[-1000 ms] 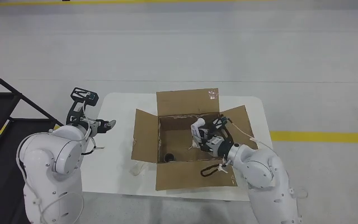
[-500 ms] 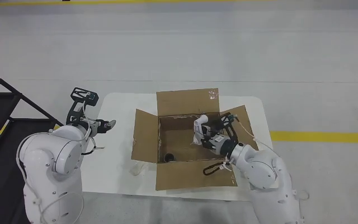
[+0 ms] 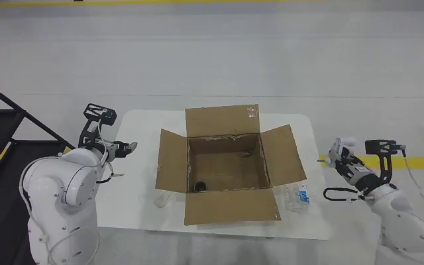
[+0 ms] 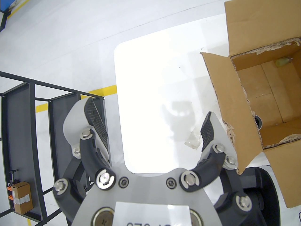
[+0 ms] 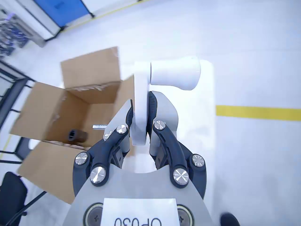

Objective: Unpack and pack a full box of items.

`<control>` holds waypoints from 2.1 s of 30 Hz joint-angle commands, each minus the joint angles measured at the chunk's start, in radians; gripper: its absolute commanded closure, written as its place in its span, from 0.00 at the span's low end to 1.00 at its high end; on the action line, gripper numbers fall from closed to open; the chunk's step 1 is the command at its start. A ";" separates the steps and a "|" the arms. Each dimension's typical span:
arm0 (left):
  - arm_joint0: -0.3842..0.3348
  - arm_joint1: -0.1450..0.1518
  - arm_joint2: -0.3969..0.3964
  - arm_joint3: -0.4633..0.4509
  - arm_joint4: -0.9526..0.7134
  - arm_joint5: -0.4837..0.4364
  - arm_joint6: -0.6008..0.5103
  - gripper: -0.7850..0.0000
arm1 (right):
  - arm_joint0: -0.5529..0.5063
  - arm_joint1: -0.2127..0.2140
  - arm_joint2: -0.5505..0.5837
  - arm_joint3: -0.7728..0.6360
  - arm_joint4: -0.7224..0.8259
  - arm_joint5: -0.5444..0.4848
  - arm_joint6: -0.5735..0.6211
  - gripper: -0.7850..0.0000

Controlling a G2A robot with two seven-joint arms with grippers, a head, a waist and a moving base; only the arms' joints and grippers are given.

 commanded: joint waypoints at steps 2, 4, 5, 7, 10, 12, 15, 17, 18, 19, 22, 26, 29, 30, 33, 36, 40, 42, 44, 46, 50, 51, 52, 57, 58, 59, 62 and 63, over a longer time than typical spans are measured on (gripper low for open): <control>0.000 0.000 0.000 0.000 0.000 0.000 0.000 0.00 | -0.017 0.011 0.016 0.044 -0.135 0.001 0.023 1.00; 0.000 0.000 0.000 0.000 0.000 0.000 0.000 0.00 | -0.016 0.018 0.004 0.079 -0.214 -0.006 0.034 1.00; 0.000 0.000 0.000 0.000 0.000 0.000 0.000 0.00 | -0.012 0.022 -0.011 0.095 -0.260 -0.014 0.041 1.00; 0.000 0.000 0.000 0.000 0.000 0.000 0.000 0.00 | -0.005 0.028 -0.047 0.125 -0.359 -0.025 0.050 1.00; 0.000 0.000 0.000 0.000 0.000 0.000 0.000 0.00 | 0.002 0.035 -0.110 0.164 -0.478 -0.043 0.066 1.00; 0.000 0.000 0.000 0.000 0.000 0.000 0.000 0.00 | 0.003 0.039 -0.144 0.183 -0.565 -0.050 0.066 1.00; 0.000 0.000 0.000 0.000 0.000 0.000 0.000 0.00 | -0.002 0.040 -0.174 0.214 -0.579 -0.040 0.050 1.00; 0.000 0.000 0.000 0.000 0.000 0.000 0.000 0.00 | -0.012 0.042 -0.189 0.227 -0.600 -0.032 0.041 1.00; 0.000 0.000 0.000 0.000 0.000 0.000 0.000 0.00 | -0.016 0.042 -0.196 0.238 -0.596 -0.030 0.034 1.00; 0.000 0.000 0.000 0.000 0.000 0.000 0.000 0.00 | -0.019 0.042 -0.202 0.249 -0.603 -0.030 0.027 1.00; 0.000 0.000 0.000 0.000 0.000 0.000 0.000 0.00 | -0.021 0.044 -0.222 0.295 -0.613 -0.029 0.006 1.00; 0.000 0.000 0.000 0.000 0.000 0.000 0.000 0.00 | 0.002 0.048 -0.237 0.370 -0.614 -0.025 -0.032 1.00; 0.000 0.000 0.000 0.000 0.000 0.000 0.000 0.00 | 0.023 0.051 -0.247 0.405 -0.607 -0.025 -0.043 1.00; 0.000 0.000 0.000 0.000 0.000 0.000 0.000 0.00 | 0.030 0.052 -0.250 0.417 -0.611 -0.023 -0.046 1.00; 0.000 0.000 0.000 0.000 0.000 0.000 0.000 0.00 | 0.051 0.055 -0.259 0.453 -0.615 -0.022 -0.054 1.00; 0.000 0.000 0.000 0.000 0.000 0.000 0.000 0.00 | 0.064 0.059 -0.265 0.472 -0.617 -0.026 -0.049 1.00; 0.000 0.000 0.000 0.000 0.000 0.000 0.000 0.00 | 0.084 0.063 -0.274 0.503 -0.611 -0.034 -0.034 1.00; 0.000 0.000 0.000 0.000 0.000 0.000 0.000 0.00 | 0.090 0.065 -0.281 0.513 -0.610 -0.038 -0.028 1.00; 0.000 0.000 0.000 0.000 0.000 0.000 0.000 0.00 | 0.096 0.067 -0.287 0.521 -0.609 -0.039 -0.024 1.00; 0.000 0.000 0.000 0.000 0.000 0.000 0.000 0.00 | 0.102 0.069 -0.292 0.528 -0.607 -0.039 -0.021 0.93; 0.000 0.000 0.000 0.000 0.000 0.000 0.000 0.00 | 0.115 0.073 -0.305 0.550 -0.608 -0.046 -0.009 0.73; 0.000 0.000 0.000 0.000 0.000 0.000 0.000 0.00 | 0.118 0.074 -0.308 0.555 -0.610 -0.046 -0.011 0.72; 0.000 0.000 0.000 0.000 0.000 0.000 0.000 0.00 | 0.120 0.075 -0.311 0.559 -0.611 -0.045 -0.011 0.71; 0.000 0.000 0.000 0.000 0.000 0.000 0.000 0.00 | 0.126 0.080 -0.319 0.567 -0.605 -0.042 -0.009 0.67; 0.000 0.000 0.000 0.000 0.000 0.000 0.000 0.00 | 0.126 0.081 -0.321 0.568 -0.604 -0.043 -0.009 0.67; 0.000 0.000 0.000 0.000 0.000 0.000 0.000 0.00 | 0.125 0.081 -0.321 0.567 -0.602 -0.041 -0.009 0.66; 0.000 0.000 0.000 0.000 0.000 0.000 0.000 0.00 | 0.115 0.084 -0.316 0.529 -0.586 -0.038 -0.003 0.60; 0.000 0.000 0.000 0.000 0.000 0.000 0.000 0.00 | 0.107 0.085 -0.312 0.503 -0.577 -0.036 0.003 0.58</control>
